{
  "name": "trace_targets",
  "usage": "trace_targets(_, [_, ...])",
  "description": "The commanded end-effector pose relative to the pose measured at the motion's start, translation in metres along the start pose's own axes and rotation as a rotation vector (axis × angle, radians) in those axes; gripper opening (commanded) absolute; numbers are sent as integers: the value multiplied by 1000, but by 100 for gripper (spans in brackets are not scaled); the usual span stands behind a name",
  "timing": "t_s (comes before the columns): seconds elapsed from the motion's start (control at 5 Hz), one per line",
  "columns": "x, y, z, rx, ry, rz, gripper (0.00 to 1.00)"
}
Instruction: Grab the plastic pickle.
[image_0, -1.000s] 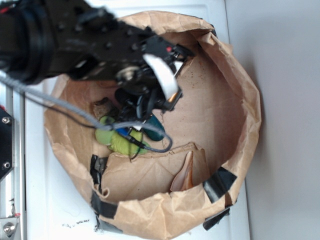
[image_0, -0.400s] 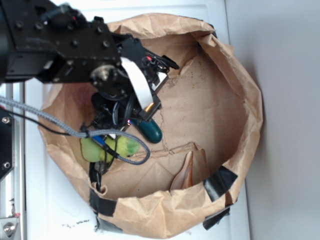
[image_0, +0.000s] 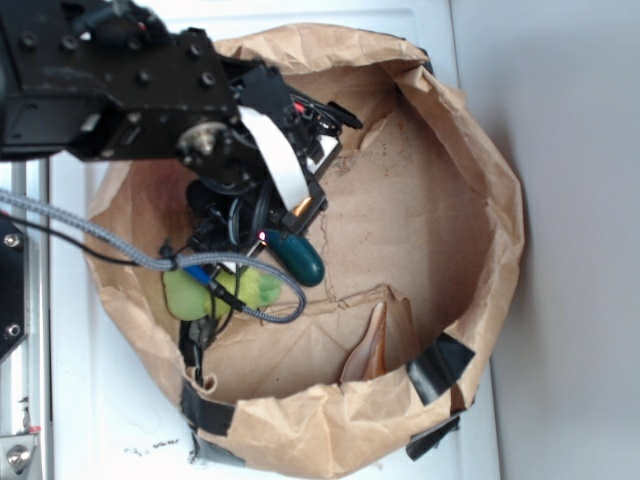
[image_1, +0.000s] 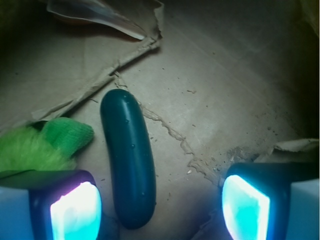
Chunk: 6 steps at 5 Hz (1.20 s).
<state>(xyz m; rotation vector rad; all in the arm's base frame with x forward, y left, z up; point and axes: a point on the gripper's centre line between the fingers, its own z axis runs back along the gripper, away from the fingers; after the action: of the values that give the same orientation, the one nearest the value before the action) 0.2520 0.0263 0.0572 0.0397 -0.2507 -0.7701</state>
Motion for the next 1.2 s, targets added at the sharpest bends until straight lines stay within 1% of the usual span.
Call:
trace_targets(0.0, [13, -1, -11, 40, -24, 38, 100])
trace_targets(0.2, [10, -6, -22, 66, -46, 93, 100])
trace_targets(0.4, [9, -8, -30, 73, -63, 102, 100])
trace_targets(0.6, [10, -6, -39, 103, -65, 136, 100])
trace_targets(0.8, [13, -2, -39, 84, -72, 140, 57])
trace_targets(1.0, [13, 0, -38, 79, -79, 164, 0])
